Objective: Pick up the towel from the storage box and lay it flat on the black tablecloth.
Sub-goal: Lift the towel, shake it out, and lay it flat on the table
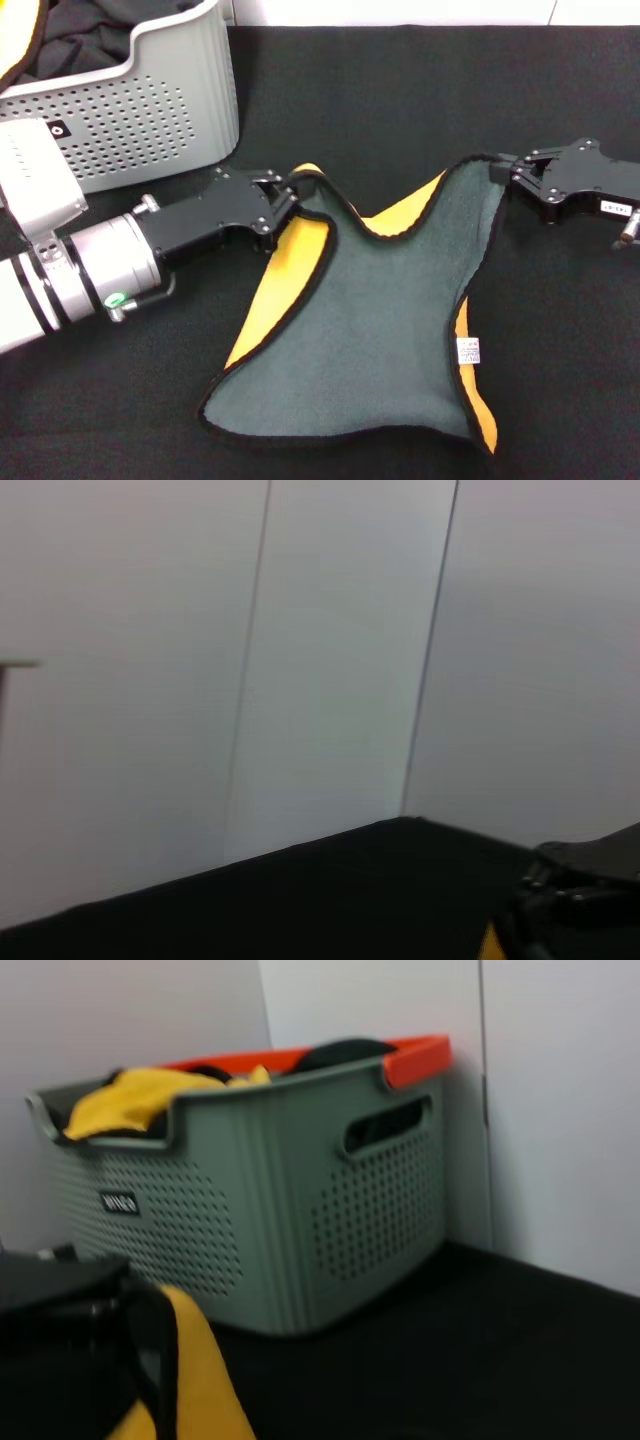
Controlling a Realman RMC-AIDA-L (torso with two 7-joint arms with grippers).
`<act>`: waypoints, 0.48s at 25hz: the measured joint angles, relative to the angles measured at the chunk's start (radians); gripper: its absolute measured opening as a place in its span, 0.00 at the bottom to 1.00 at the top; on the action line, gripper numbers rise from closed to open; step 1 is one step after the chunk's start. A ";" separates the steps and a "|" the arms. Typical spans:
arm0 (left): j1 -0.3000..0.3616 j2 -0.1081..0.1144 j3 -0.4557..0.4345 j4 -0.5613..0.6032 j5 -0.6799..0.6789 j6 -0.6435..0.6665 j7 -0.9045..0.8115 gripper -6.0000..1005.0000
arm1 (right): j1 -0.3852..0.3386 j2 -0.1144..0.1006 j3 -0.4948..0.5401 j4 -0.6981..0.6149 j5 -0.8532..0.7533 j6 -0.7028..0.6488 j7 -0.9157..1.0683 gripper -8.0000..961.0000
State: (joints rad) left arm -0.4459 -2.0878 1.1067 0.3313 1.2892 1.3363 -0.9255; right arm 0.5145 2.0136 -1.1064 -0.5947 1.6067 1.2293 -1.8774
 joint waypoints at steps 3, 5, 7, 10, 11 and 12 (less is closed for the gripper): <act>0.002 0.006 -0.004 0.029 -0.001 -0.042 0.038 0.02 | 0.010 0.001 -0.012 0.014 -0.010 -0.040 -0.008 0.09; 0.002 0.009 -0.004 0.046 0.001 -0.066 0.047 0.02 | 0.015 0.002 -0.025 0.024 -0.010 -0.066 -0.023 0.09; 0.002 0.014 -0.002 0.067 0.010 -0.089 0.058 0.02 | 0.022 0.003 -0.038 0.034 -0.010 -0.082 -0.039 0.09; 0.004 0.019 -0.004 0.105 0.055 -0.119 0.094 0.02 | 0.027 0.004 -0.059 0.039 -0.010 -0.112 -0.050 0.09; 0.006 0.020 -0.004 0.118 0.074 -0.130 0.110 0.02 | 0.029 0.004 -0.070 0.040 -0.010 -0.131 -0.050 0.09; 0.007 0.020 -0.004 0.126 0.086 -0.138 0.124 0.02 | 0.031 0.004 -0.078 0.040 -0.010 -0.144 -0.051 0.09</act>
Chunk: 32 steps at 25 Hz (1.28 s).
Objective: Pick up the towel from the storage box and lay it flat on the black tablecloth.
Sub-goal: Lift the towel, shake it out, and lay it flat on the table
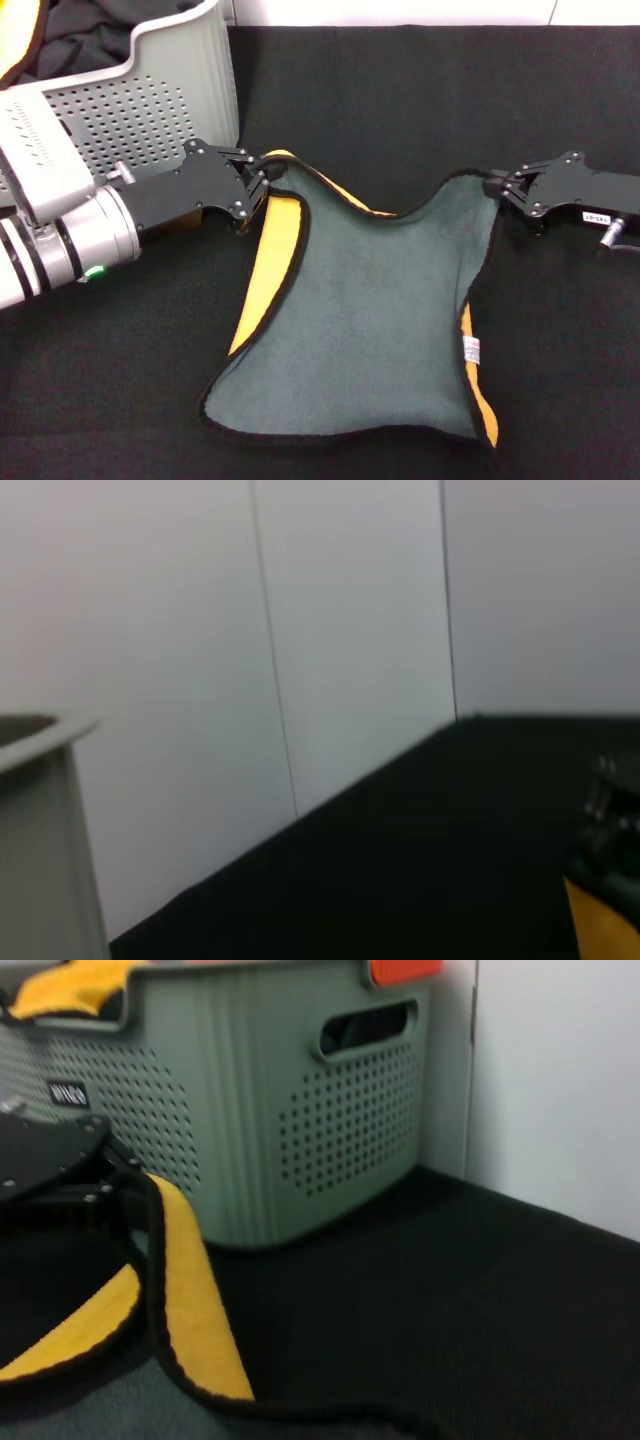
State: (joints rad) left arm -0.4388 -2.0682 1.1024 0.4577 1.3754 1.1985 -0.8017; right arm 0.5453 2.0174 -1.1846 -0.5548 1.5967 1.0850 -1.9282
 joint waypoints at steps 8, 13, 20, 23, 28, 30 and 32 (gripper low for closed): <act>0.015 -0.021 0.000 0.039 0.048 -0.049 0.226 0.02 | 0.022 0.000 -0.039 -0.014 -0.027 -0.037 -0.032 0.10; 0.018 -0.023 0.000 0.042 0.032 -0.055 0.332 0.02 | 0.039 -0.003 -0.042 -0.020 -0.048 -0.049 -0.063 0.10; 0.019 -0.024 -0.002 0.067 0.023 -0.092 0.387 0.02 | 0.043 -0.003 -0.043 -0.043 -0.103 -0.097 -0.060 0.10; 0.017 -0.024 0.002 0.080 0.029 -0.111 0.391 0.02 | 0.048 -0.004 -0.043 -0.043 -0.105 -0.108 -0.064 0.11; 0.007 -0.025 0.008 0.079 0.036 -0.171 0.451 0.02 | 0.058 -0.002 -0.044 -0.042 -0.124 -0.118 -0.073 0.11; 0.007 -0.027 0.009 0.079 0.036 -0.202 0.481 0.02 | 0.063 -0.001 -0.044 -0.036 -0.126 -0.123 -0.077 0.11; 0.007 -0.029 0.011 0.080 0.036 -0.220 0.509 0.02 | 0.066 -0.001 -0.045 -0.033 -0.126 -0.130 -0.079 0.11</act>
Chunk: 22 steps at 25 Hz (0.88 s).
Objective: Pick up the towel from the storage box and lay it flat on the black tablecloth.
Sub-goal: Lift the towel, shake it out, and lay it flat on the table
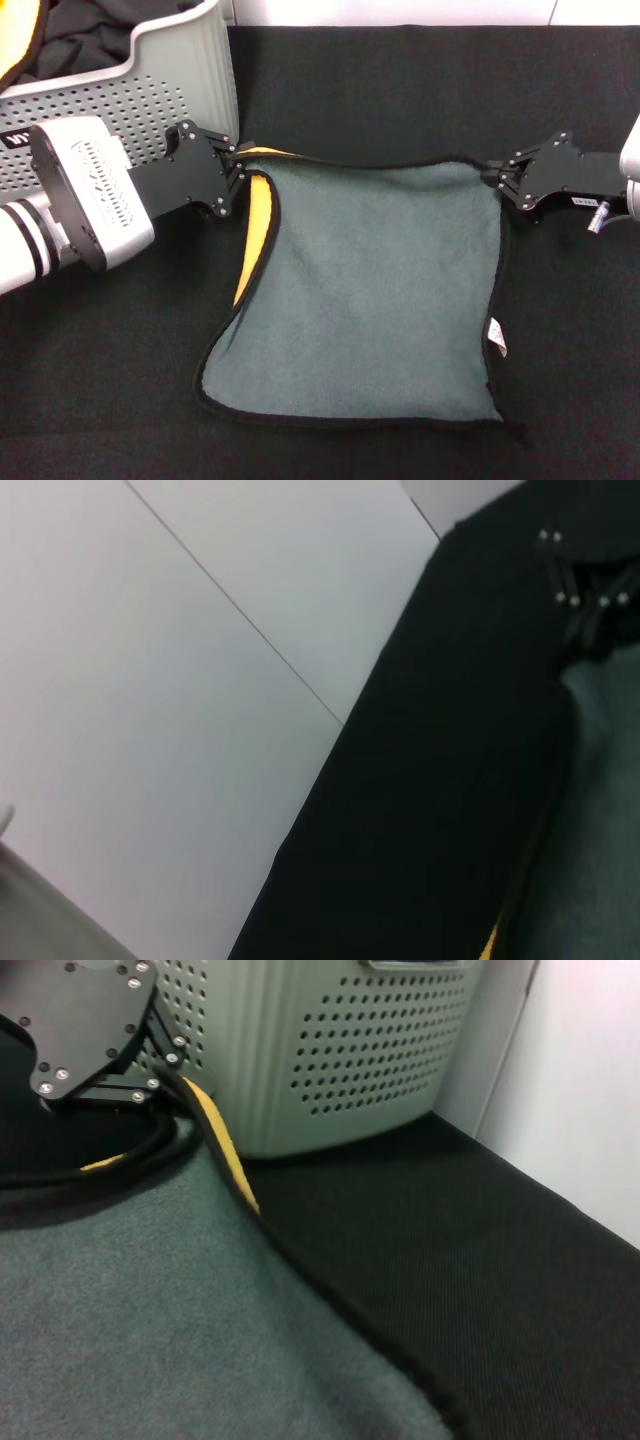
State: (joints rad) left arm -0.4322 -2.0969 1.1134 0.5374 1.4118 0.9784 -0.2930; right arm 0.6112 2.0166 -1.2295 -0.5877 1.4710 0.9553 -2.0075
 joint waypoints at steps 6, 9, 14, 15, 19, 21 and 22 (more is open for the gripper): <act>0.004 -0.005 0.009 -0.001 -0.010 -0.040 0.123 0.02 | 0.001 0.001 -0.001 0.002 -0.001 -0.002 0.000 0.11; 0.001 -0.008 0.016 -0.010 -0.013 -0.056 0.198 0.02 | 0.001 0.004 -0.001 0.002 -0.001 -0.003 0.000 0.11; 0.010 -0.009 0.090 -0.013 -0.113 -0.059 0.322 0.02 | 0.000 0.007 -0.002 0.003 -0.002 -0.007 -0.001 0.12; 0.014 -0.008 0.105 -0.013 -0.135 -0.059 0.353 0.02 | -0.001 0.008 -0.002 0.003 -0.002 -0.008 -0.001 0.12; 0.029 -0.008 0.152 -0.018 -0.239 -0.062 0.468 0.03 | -0.001 0.009 -0.002 0.005 0.001 -0.009 -0.003 0.12; 0.031 -0.007 0.160 -0.021 -0.258 -0.063 0.486 0.03 | -0.002 0.009 -0.002 0.005 0.003 -0.010 -0.009 0.12; 0.033 -0.006 0.162 -0.022 -0.265 -0.064 0.499 0.03 | -0.003 0.009 -0.002 0.005 0.004 -0.010 -0.011 0.12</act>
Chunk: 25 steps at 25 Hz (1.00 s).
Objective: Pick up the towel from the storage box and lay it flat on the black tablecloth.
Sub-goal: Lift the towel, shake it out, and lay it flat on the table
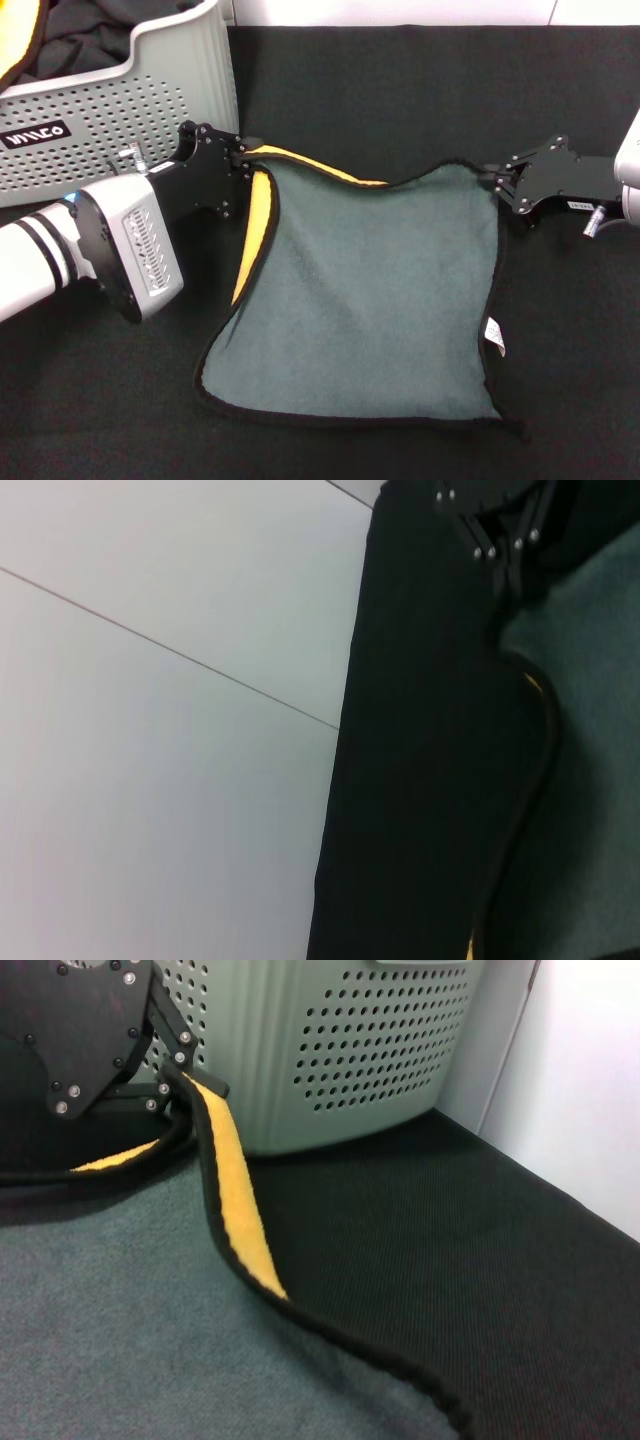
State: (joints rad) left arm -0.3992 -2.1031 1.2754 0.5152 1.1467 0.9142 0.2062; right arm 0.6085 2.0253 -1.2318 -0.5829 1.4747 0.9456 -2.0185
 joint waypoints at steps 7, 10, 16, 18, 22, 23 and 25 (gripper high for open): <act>0.001 -0.003 0.003 -0.003 -0.009 -0.057 0.111 0.03 | -0.003 0.002 0.000 0.000 0.004 -0.001 -0.002 0.12; -0.005 -0.004 0.005 -0.013 -0.009 -0.079 0.152 0.02 | -0.004 0.002 0.000 0.000 0.005 -0.001 -0.002 0.13; -0.007 -0.005 0.007 -0.020 -0.014 -0.101 0.191 0.04 | -0.006 0.003 0.000 0.000 0.014 0.001 -0.002 0.13; -0.007 -0.005 0.007 -0.034 -0.051 -0.100 0.238 0.07 | -0.006 0.003 0.000 0.000 0.016 0.002 -0.001 0.13; -0.007 -0.005 0.046 -0.094 -0.247 -0.067 0.418 0.13 | -0.004 0.003 0.001 0.002 0.022 0.005 0.007 0.13; -0.007 -0.005 0.066 -0.108 -0.294 -0.057 0.451 0.15 | -0.005 0.003 0.001 0.002 0.027 0.005 0.007 0.13; -0.005 -0.005 0.109 -0.128 -0.389 -0.041 0.508 0.18 | -0.010 0.003 0.002 0.005 0.048 0.006 0.006 0.13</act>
State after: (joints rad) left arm -0.4042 -2.1078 1.3840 0.3869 0.7572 0.8728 0.7139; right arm 0.5982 2.0279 -1.2303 -0.5783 1.5224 0.9516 -2.0123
